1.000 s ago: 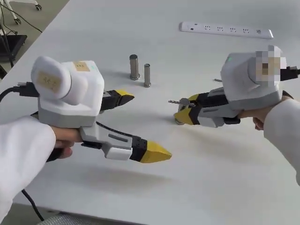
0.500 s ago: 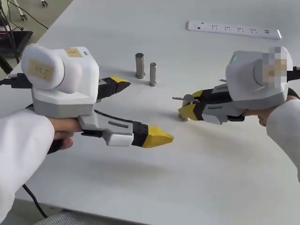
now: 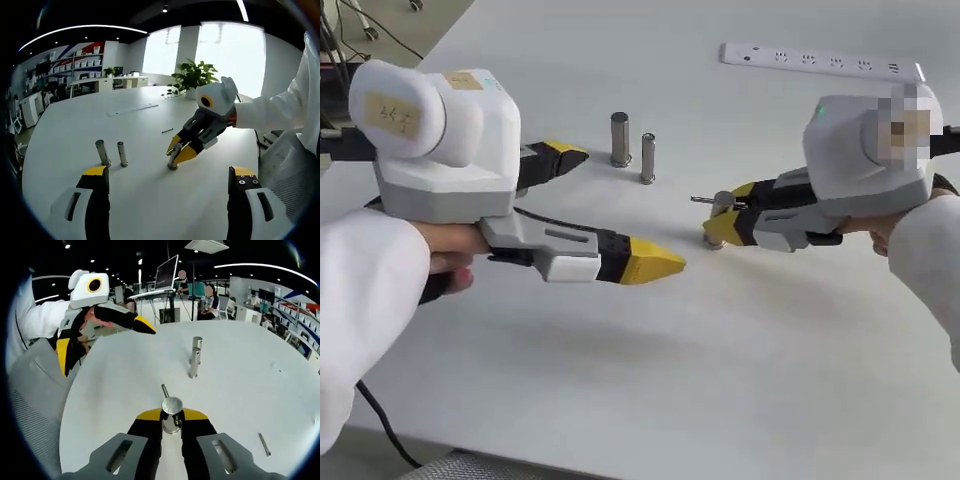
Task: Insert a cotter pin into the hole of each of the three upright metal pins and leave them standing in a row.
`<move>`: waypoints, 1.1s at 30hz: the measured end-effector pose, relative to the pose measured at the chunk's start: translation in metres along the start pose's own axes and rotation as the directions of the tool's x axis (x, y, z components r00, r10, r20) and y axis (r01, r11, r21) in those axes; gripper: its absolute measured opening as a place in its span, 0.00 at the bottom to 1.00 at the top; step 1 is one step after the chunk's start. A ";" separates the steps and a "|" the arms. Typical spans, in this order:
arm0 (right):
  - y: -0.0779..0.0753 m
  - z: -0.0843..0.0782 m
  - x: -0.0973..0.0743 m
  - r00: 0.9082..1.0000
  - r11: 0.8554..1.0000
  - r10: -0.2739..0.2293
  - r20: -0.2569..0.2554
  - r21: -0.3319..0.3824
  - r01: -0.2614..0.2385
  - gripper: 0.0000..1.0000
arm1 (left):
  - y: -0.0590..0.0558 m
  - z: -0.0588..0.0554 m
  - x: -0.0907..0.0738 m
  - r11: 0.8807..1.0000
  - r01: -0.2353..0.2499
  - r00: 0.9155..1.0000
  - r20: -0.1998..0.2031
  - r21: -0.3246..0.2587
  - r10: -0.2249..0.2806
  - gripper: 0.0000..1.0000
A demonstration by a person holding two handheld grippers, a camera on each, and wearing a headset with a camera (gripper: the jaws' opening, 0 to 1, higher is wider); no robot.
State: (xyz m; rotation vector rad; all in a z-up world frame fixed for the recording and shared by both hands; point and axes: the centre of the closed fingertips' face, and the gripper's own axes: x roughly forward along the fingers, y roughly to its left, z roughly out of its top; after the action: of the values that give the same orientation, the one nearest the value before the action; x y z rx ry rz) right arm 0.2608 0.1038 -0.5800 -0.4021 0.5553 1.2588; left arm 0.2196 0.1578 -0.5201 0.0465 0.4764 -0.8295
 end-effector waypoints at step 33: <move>0.015 -0.017 -0.099 0.981 0.970 -0.167 0.100 0.193 0.145 0.33 | 0.071 0.053 0.033 0.985 -0.167 0.983 0.077 0.031 0.164 0.40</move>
State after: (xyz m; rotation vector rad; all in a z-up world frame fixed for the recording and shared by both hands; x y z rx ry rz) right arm 0.2231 0.0210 -0.5340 -0.2106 0.5263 1.0616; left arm 0.3104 0.1709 -0.4968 0.0889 0.3817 -0.6742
